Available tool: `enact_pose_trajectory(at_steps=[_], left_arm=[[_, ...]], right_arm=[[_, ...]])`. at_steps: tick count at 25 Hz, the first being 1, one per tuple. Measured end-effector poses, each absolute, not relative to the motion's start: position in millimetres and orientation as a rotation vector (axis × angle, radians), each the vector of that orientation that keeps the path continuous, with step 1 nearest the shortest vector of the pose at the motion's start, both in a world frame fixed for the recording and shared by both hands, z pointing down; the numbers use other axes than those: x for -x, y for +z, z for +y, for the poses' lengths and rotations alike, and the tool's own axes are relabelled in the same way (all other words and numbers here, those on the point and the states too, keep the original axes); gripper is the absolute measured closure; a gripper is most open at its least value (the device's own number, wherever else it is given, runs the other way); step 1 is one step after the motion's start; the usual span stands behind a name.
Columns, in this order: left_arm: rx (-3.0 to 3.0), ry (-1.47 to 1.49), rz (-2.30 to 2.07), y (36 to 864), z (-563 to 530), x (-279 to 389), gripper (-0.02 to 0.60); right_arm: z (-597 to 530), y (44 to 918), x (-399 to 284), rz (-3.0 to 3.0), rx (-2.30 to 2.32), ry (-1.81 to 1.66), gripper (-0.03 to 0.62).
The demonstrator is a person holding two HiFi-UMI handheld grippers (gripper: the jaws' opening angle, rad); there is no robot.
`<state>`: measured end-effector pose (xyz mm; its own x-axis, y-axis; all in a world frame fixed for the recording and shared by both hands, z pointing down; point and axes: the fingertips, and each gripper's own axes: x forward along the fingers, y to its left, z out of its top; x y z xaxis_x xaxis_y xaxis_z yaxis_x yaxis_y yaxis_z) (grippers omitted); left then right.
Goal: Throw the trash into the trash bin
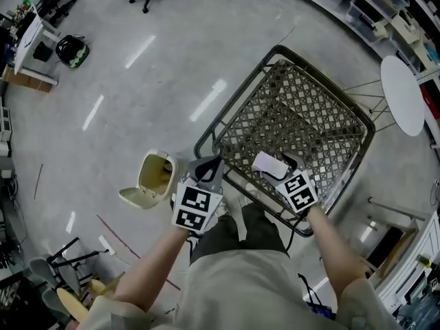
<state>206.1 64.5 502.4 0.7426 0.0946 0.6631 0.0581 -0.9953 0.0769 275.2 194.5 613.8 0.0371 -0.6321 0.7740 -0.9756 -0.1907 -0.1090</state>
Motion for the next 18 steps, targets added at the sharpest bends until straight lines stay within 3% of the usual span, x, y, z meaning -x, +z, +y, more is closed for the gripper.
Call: enact_pose_trajectory(at_steps=[9,18], left_arm=[[-2.737,1.281,0.211,578.3,95.3,-198.2,0.58],[-2.662,1.382,0.219,619.0,101.4,-184.3,0.58]], right_arm=[[215.0,695.3,-263.1,-1.56,-1.67,1.107,0.221],[215.5,718.7,-281.7,-1.521,-1.57,1.041,0.214]])
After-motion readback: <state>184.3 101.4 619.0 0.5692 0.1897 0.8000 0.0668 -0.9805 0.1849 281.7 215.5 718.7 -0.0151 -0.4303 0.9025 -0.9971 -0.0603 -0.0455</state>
